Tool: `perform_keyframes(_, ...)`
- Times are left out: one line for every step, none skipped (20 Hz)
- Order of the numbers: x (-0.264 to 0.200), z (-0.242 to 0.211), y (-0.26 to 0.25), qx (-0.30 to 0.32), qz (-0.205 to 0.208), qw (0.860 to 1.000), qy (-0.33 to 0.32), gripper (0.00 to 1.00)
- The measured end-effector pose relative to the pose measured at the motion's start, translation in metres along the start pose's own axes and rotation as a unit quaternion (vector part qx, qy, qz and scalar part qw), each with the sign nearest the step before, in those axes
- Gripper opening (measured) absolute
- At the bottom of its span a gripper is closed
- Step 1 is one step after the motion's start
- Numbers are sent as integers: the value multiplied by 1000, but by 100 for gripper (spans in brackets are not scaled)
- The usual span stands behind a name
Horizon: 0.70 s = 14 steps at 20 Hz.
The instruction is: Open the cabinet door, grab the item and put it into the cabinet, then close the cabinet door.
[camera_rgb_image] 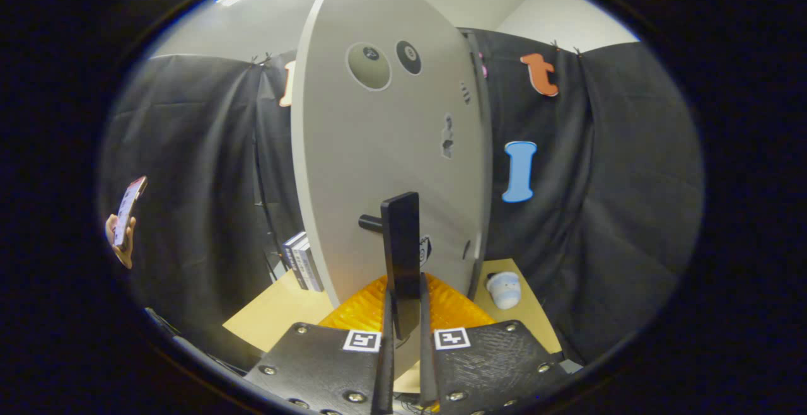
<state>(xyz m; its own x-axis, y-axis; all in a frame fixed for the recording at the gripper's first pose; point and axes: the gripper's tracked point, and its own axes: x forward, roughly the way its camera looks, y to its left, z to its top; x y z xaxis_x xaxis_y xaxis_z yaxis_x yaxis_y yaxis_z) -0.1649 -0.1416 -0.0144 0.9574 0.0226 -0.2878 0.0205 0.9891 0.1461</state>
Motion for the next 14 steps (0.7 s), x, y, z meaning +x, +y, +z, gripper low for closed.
perform_keyframes(-1,-1,-6,5,-14,1000,-2,17)
perform_keyframes(-8,2,-12,13,-24,1000,-8,12)
perform_keyframes(-5,0,-16,6,-35,999,-9,7)
perform_keyframes(-3,1,-22,0,-48,999,-10,7)
perform_keyframes(-3,0,-31,-5,-60,998,-10,6)
perform_keyframes(-5,1,-39,-6,-71,997,-10,6)
perform_keyframes(-8,1,-45,-1,-81,997,-11,6)
perform_keyframes(-11,1,-51,6,-91,996,-11,6)
perform_keyframes(-13,-1,-54,12,-98,995,-11,5)
perform_keyframes(-14,-3,-60,16,-110,994,-7,3)
perform_keyframes(-16,-2,-66,19,-116,993,-8,1)
perform_keyframes(-17,-2,-69,31,-115,993,-9,1)
perform_keyframes(-16,-2,-68,41,-112,993,-8,1)
perform_keyframes(-15,-2,-68,41,-111,993,-8,1)
